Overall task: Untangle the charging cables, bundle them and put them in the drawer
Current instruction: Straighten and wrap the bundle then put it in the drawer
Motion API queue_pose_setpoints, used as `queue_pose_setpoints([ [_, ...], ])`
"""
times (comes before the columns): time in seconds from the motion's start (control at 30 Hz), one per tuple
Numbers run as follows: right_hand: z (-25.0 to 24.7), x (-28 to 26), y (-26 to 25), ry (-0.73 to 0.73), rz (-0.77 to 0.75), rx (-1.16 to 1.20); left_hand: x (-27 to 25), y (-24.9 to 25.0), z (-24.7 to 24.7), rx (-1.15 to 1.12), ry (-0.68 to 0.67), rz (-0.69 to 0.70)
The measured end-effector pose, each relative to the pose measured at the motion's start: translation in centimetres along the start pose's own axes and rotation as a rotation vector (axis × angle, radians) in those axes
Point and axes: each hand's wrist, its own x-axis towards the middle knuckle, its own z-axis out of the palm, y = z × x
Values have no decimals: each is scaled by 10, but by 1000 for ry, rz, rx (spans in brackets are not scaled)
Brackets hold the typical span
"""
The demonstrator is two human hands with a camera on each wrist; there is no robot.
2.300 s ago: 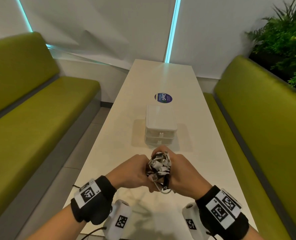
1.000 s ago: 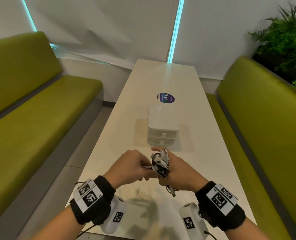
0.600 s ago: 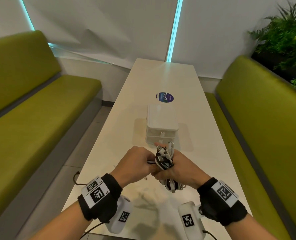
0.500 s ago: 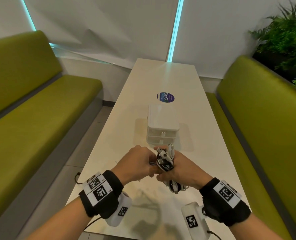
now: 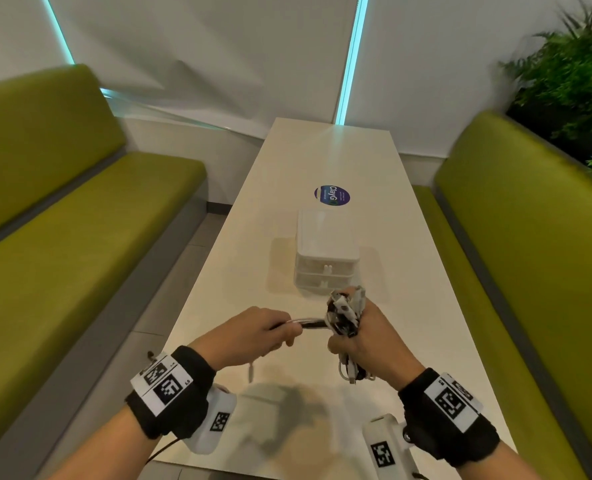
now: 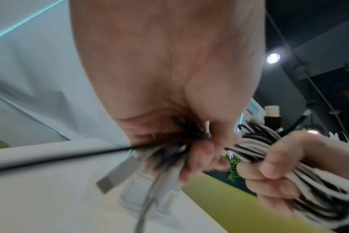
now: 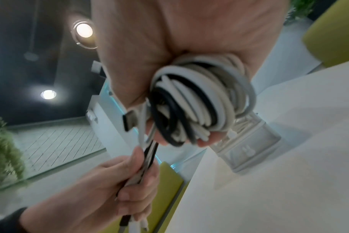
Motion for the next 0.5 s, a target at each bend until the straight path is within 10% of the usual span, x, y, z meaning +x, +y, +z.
queue_pose_setpoints([
  [0.17,3,1,-3,99,-13,333,-2,18,30,-550,248,20],
  [0.5,12,-2,-1,201,-113,462,11,51,60,-643,441,4],
])
